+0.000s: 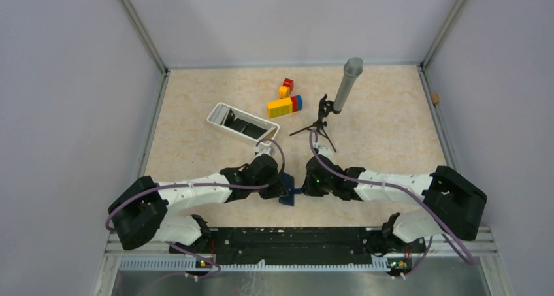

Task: Put the credit cards into the card holder
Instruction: Close the card holder at the center of the board.

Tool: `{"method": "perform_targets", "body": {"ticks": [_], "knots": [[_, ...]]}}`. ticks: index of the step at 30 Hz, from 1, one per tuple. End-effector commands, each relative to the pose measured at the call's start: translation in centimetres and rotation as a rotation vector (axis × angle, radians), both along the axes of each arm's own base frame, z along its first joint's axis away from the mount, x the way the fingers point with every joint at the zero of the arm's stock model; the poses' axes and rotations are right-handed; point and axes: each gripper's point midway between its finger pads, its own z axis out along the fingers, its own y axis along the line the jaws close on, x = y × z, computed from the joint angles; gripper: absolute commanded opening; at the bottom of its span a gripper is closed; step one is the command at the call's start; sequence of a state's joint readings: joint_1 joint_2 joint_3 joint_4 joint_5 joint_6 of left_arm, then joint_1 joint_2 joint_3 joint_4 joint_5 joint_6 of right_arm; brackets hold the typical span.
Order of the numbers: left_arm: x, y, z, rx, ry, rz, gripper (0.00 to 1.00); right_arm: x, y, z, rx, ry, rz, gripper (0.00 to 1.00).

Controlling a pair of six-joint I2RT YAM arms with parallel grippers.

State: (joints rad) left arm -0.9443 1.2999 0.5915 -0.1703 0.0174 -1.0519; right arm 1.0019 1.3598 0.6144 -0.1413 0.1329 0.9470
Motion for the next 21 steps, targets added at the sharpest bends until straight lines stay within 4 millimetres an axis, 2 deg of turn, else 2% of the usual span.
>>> {"method": "perform_targets", "body": {"ticks": [1, 3, 9, 14, 21], "knots": [[0.3, 0.2, 0.5, 0.013, -0.022, 0.002, 0.0, 0.5, -0.3, -0.2, -0.011, -0.007, -0.025, 0.06], [0.3, 0.2, 0.5, 0.013, -0.022, 0.002, 0.0, 0.6, -0.3, -0.1, -0.008, -0.01, -0.024, 0.01], [0.3, 0.2, 0.5, 0.015, -0.021, 0.002, 0.0, 0.7, 0.1, 1.0, 0.054, -0.044, -0.015, 0.0], [0.4, 0.1, 0.4, 0.013, -0.023, 0.0, 0.0, 0.6, 1.9, 3.0, 0.214, -0.098, 0.061, 0.0], [0.0, -0.2, 0.3, 0.009, -0.012, -0.029, 0.0, 0.5, 2.4, 2.8, 0.31, -0.11, 0.128, 0.0]]}}
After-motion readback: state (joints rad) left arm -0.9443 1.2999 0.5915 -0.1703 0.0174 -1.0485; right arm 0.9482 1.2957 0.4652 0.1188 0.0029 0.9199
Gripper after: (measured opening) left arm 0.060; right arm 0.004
